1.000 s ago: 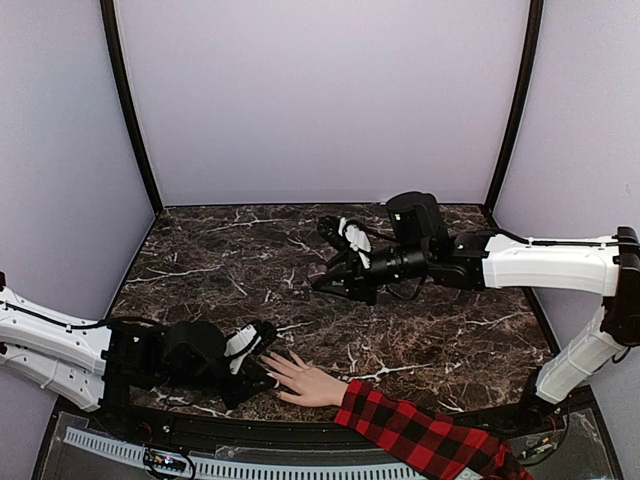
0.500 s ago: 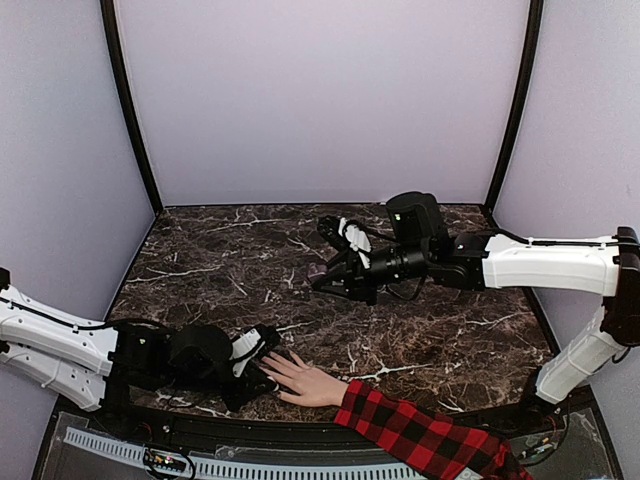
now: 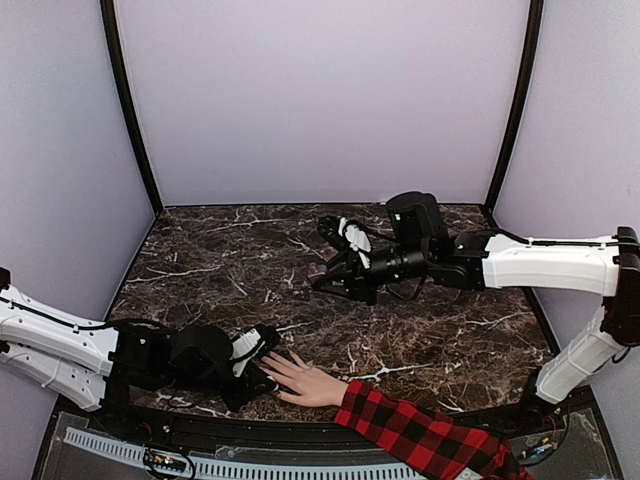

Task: Paint the nails
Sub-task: Paint the nail with the hand.

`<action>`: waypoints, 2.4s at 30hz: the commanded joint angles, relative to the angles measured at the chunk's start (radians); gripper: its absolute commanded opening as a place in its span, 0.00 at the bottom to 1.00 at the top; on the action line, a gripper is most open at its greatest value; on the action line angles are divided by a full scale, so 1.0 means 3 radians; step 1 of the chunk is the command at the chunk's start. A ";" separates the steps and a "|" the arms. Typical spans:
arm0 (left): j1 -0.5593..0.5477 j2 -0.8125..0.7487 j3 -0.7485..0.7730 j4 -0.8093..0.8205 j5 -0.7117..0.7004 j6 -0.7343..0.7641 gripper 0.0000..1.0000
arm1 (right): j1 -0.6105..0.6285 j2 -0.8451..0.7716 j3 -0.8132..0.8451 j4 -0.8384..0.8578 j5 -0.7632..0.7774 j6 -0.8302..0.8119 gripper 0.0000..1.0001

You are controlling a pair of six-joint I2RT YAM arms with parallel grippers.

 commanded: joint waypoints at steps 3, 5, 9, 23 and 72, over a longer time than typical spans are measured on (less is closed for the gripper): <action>0.0019 -0.0017 -0.0058 -0.0084 -0.0011 -0.0046 0.00 | -0.0028 0.0015 0.0020 0.0120 -0.0008 -0.0009 0.00; 0.0019 -0.0020 -0.0065 -0.0098 -0.0009 -0.0049 0.00 | -0.0028 0.0014 0.0018 0.0120 -0.0006 -0.0007 0.00; 0.0019 -0.0049 -0.0078 -0.0124 -0.0009 -0.0065 0.00 | -0.0025 0.0016 0.0017 0.0120 -0.0006 -0.0008 0.00; 0.0019 -0.0055 -0.0076 -0.0179 -0.0053 -0.0085 0.00 | -0.0026 0.0024 0.0026 0.0120 -0.0012 -0.0005 0.00; 0.0132 -0.0213 -0.0143 0.0118 0.0222 0.0027 0.00 | -0.0026 0.0028 0.0022 0.0120 -0.0017 -0.0009 0.00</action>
